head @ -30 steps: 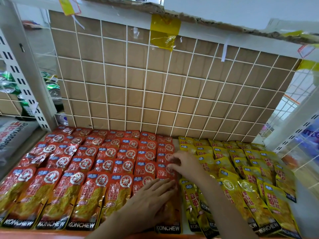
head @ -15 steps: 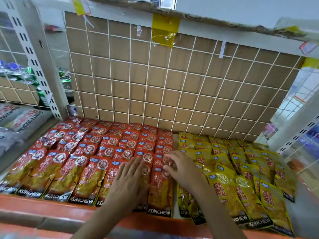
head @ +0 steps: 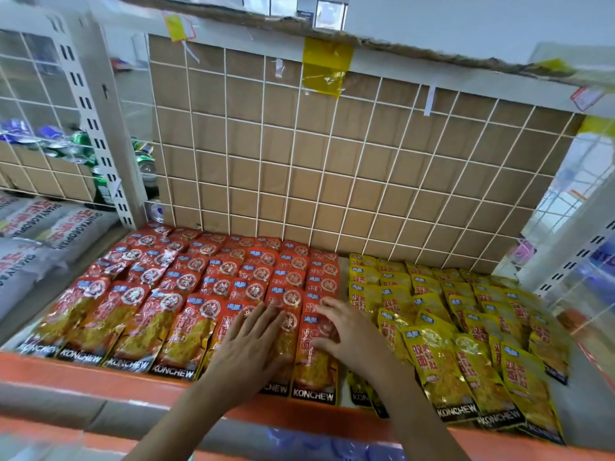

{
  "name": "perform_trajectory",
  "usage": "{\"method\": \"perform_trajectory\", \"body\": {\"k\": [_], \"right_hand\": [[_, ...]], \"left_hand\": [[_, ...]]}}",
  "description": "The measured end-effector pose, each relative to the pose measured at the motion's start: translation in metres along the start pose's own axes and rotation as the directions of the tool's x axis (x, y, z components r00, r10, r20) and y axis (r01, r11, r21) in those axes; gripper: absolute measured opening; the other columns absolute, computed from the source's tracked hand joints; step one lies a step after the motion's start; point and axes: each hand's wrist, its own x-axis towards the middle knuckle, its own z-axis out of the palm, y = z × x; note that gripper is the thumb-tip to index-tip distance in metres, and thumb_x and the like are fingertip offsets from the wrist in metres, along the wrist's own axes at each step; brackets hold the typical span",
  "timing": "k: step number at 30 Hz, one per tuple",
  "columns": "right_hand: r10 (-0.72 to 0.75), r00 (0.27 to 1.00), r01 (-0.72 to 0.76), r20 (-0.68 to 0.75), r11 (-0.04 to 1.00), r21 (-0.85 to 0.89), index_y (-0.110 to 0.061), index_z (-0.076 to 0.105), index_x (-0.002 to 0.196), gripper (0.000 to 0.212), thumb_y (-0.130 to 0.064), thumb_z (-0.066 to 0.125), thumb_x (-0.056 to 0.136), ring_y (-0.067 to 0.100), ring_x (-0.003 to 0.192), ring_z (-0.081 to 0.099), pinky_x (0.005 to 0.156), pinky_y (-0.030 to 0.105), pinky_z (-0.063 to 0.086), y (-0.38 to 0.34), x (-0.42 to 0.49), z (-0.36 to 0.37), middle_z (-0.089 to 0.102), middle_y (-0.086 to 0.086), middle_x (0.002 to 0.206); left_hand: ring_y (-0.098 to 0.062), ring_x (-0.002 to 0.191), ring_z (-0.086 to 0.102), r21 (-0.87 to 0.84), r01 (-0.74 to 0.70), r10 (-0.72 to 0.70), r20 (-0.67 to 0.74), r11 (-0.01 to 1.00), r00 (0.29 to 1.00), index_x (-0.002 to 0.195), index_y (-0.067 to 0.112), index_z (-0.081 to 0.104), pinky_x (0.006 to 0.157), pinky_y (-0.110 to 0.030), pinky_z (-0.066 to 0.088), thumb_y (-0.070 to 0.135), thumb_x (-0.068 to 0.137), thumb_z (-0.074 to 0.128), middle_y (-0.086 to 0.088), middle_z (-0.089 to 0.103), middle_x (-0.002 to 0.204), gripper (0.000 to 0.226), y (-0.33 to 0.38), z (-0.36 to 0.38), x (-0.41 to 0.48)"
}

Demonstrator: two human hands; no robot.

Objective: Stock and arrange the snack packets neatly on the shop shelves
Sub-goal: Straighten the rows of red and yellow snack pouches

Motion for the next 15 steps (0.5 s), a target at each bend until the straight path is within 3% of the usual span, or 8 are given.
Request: {"method": "perform_trajectory", "body": {"k": [5,9,13,15], "right_hand": [[0.076,0.989,-0.068,-0.125,0.996,0.063,-0.032,0.026,0.144,0.066,-0.063,0.037,0.088,0.011,0.14,0.019,0.115,0.036,0.011,0.003,-0.011,-0.005,0.021,-0.01,0.153],[0.18,0.948,-0.165,-0.264,0.983,0.077,-0.034,0.032,0.141,0.1,-0.087,0.001,0.062,0.007,0.136,0.027,0.111,0.031,0.019,0.014,-0.034,-0.01,0.03,-0.014,0.148],[0.266,0.886,-0.246,-0.38,0.964,0.1,-0.03,0.043,0.136,0.099,-0.087,0.003,0.066,0.011,0.13,0.039,0.106,0.033,0.028,0.027,-0.067,-0.011,0.04,-0.011,0.141],[0.31,0.85,-0.288,-0.426,0.95,0.117,-0.029,0.048,0.132,0.084,-0.079,0.017,0.073,0.015,0.127,0.044,0.104,0.035,0.031,0.032,-0.084,-0.01,0.046,-0.008,0.138]], "left_hand": [[-0.021,0.128,0.047,-0.082,-0.008,0.004,-0.056,0.997,0.998,0.138,0.024,0.042,0.108,-0.033,0.012,0.06,0.096,0.013,0.001,0.047,0.141,0.063,0.001,-0.009,-0.004],[-0.013,0.135,0.032,-0.26,-0.06,0.02,-0.154,0.964,0.988,0.14,0.028,0.037,0.11,-0.03,0.015,0.063,0.094,0.014,0.006,0.04,0.145,0.063,-0.009,-0.018,-0.005],[-0.015,0.139,0.025,-0.292,-0.094,0.034,-0.205,0.952,0.978,0.144,0.027,0.033,0.113,-0.033,0.009,0.072,0.087,0.002,0.005,0.029,0.151,0.079,-0.016,-0.021,0.0],[-0.015,0.14,0.022,-0.297,-0.1,0.041,-0.2,0.95,0.979,0.145,0.027,0.033,0.113,-0.034,0.006,0.075,0.083,-0.003,0.003,0.028,0.152,0.086,-0.016,-0.021,0.002]]}}
